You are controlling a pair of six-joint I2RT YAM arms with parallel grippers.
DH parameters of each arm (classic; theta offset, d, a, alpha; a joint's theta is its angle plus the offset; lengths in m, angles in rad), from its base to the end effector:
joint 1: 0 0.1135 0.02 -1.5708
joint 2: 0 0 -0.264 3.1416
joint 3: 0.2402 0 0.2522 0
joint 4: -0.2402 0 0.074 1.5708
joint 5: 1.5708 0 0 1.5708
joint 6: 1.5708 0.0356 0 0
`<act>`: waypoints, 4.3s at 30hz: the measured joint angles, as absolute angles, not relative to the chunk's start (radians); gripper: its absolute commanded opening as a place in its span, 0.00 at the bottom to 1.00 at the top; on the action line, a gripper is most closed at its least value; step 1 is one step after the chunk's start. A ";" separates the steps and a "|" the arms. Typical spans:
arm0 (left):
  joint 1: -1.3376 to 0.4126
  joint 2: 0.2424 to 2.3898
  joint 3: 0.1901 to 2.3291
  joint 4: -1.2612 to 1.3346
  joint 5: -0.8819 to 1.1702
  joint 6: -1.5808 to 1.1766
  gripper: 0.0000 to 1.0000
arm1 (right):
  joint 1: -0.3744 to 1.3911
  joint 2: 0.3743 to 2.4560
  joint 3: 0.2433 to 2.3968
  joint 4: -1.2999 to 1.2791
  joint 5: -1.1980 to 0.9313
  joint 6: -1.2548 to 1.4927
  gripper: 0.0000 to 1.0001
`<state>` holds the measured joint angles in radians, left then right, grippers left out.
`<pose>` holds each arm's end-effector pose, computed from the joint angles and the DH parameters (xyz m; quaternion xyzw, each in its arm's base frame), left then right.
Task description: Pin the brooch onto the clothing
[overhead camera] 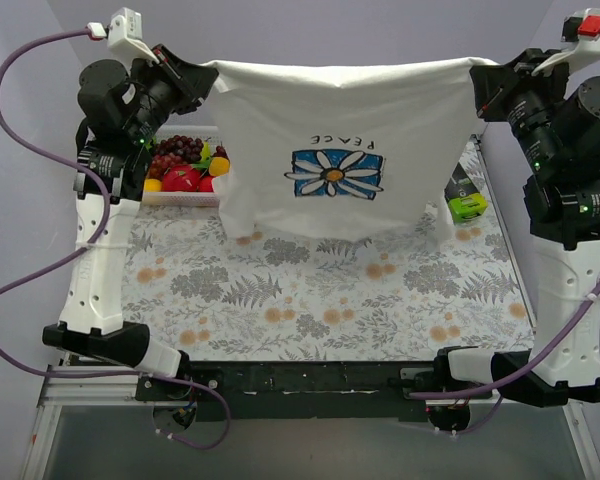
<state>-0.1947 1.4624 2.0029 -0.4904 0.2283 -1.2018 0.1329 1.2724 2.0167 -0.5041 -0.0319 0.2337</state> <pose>0.2723 -0.0619 0.5589 -0.2581 0.6395 -0.5229 0.5009 0.1865 0.0261 0.6020 0.0186 0.6171 0.1531 0.7717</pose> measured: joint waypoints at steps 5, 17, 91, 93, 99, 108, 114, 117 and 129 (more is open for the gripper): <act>-0.195 1.421 2.043 -0.473 0.242 -1.203 0.00 | 0.133 1.226 2.021 -0.499 -0.033 0.238 0.01; -0.196 1.237 2.008 -0.482 0.276 -1.206 0.00 | 0.133 1.079 1.999 -0.520 -0.054 0.258 0.01; -0.196 1.232 2.030 -0.522 0.378 -1.212 0.00 | 0.133 1.009 1.934 -0.500 -0.061 0.281 0.01; -0.196 1.256 2.013 -0.511 0.376 -1.212 0.00 | 0.133 1.027 1.902 -0.486 -0.051 0.276 0.01; -0.196 1.375 1.966 -0.476 0.361 -1.211 0.00 | 0.133 1.152 1.855 -0.443 -0.014 0.250 0.01; -0.196 1.705 2.177 -0.438 0.324 -1.221 0.00 | 0.133 1.493 2.035 -0.411 0.055 0.224 0.01; -0.195 1.872 2.431 -0.374 0.302 -1.222 0.00 | 0.133 1.570 2.162 -0.313 0.099 0.202 0.01; -0.194 1.871 2.444 -0.305 0.294 -1.215 0.00 | 0.133 1.558 2.180 -0.210 0.115 0.188 0.01; -0.194 1.576 2.010 -0.148 0.299 -1.171 0.00 | 0.133 1.184 1.684 0.037 0.120 0.164 0.01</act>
